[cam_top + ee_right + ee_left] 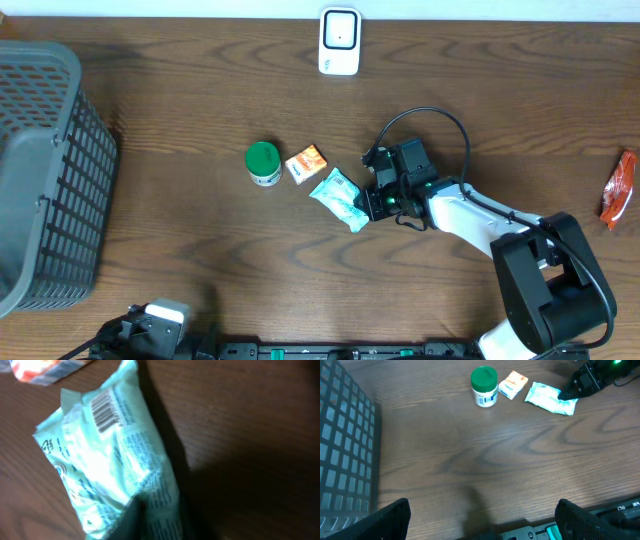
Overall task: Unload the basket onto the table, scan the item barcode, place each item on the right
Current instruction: 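Lift the wipes pack upright and carry it toward the scanner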
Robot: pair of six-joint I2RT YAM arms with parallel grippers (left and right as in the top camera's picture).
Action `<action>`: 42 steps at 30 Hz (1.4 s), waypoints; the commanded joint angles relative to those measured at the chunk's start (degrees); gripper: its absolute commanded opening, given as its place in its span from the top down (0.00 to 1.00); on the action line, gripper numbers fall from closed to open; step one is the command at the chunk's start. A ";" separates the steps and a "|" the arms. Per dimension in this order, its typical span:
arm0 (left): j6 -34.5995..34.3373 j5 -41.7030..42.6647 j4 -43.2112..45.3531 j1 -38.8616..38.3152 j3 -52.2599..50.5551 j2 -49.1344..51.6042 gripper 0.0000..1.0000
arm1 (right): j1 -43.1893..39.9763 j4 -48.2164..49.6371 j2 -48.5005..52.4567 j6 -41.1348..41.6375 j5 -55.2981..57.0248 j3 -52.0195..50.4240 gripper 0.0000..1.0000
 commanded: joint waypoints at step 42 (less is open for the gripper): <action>0.31 0.72 0.00 -0.33 0.17 -0.42 0.07 | 0.33 -3.82 -47.54 -8.44 -12.83 -7.30 0.98</action>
